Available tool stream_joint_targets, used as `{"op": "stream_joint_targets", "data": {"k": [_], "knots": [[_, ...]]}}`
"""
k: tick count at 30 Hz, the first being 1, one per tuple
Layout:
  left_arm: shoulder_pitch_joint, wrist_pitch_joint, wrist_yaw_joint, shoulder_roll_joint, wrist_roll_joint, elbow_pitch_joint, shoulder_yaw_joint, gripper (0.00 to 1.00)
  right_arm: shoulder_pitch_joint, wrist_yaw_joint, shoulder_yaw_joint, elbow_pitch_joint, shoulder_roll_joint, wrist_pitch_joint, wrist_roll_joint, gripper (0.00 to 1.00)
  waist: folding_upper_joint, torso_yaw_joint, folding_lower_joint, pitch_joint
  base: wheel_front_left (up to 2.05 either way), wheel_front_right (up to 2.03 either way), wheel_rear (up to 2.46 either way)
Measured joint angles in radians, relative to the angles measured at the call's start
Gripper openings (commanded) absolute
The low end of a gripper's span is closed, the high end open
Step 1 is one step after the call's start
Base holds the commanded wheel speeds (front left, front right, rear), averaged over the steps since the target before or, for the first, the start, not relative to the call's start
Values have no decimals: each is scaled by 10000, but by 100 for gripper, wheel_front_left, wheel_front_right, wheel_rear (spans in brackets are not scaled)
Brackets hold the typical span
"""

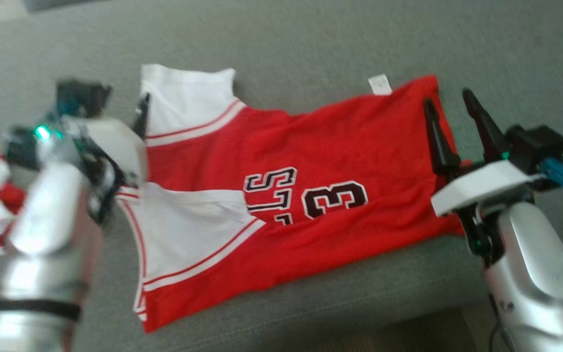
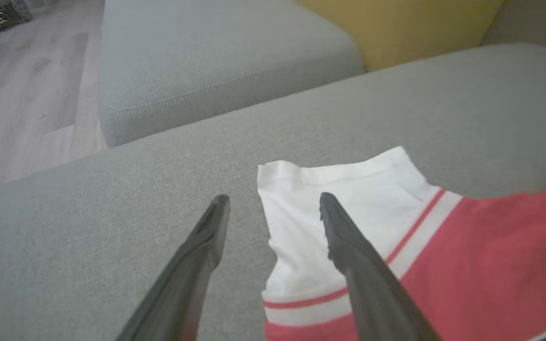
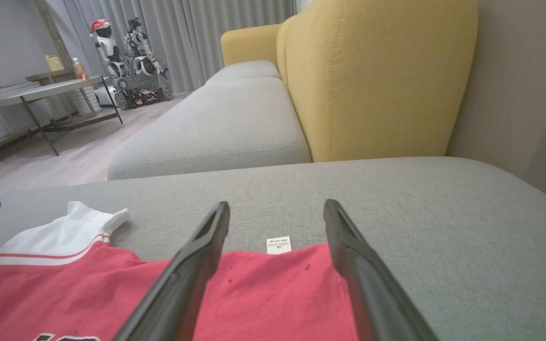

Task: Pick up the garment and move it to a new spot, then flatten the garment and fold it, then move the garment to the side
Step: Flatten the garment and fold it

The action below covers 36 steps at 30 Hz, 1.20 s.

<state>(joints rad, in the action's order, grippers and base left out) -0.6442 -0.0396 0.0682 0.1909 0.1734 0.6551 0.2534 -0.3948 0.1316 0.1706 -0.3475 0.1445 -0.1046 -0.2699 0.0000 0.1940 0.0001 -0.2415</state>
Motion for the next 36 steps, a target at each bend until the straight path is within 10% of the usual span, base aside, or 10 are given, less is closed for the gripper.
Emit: {"op": "stream_joint_targets", "data": {"k": [20,22,23,36], "knots": [[-3372,-3231,631,1515,-67,2435,1624,100,-1911,0,1202,-991,6,-673,-228,100,0,1588,0,-1591,0,0,0],[-3445,-3388,631,1507,240,2495,1868,13,-1983,0,1206,-1072,17,-731,-299,100,0,1573,0,-1580,0,0,0],[-3450,-3452,633,1488,426,2491,1990,0,-2008,0,1202,-1135,33,-732,-301,100,0,1550,0,-1572,0,0,0],[-3194,-1325,602,997,1672,1438,2188,0,-2476,0,938,-2119,857,345,-1200,100,0,335,0,-1184,0,0,0]]}}
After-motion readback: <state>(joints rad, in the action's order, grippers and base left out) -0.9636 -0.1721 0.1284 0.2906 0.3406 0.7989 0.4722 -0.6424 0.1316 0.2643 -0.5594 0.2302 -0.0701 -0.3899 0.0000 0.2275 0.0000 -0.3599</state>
